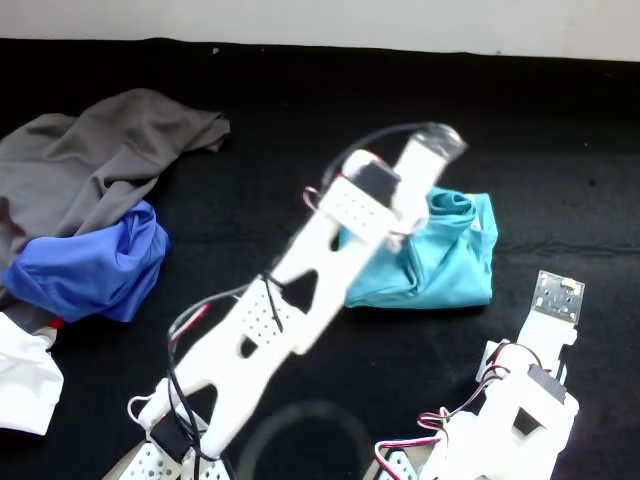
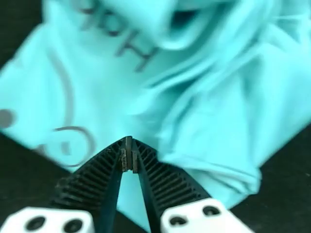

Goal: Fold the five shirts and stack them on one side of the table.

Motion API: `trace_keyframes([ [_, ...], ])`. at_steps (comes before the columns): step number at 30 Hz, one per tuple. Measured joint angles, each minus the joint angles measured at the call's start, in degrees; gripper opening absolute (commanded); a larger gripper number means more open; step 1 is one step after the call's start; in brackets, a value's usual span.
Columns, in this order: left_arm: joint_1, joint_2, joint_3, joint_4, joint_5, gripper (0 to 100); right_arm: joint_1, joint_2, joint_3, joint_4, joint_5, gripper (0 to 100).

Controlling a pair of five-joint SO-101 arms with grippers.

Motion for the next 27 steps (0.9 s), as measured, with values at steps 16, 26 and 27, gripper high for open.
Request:
trace_keyframes([
  [16, 11.96, -6.59, -5.36, 0.0, 0.0, 1, 0.0, 0.0, 0.0, 0.0, 0.0, 0.6],
  [26, 1.58, -4.75, -2.73, -17.85, 0.0, 1, 0.0, 0.0, 0.0, 0.0, 0.0, 0.6],
  [27, 1.14, -2.9, -2.55, -21.1, 0.0, 1, 0.0, 0.0, 0.0, 0.0, 0.0, 0.6],
])
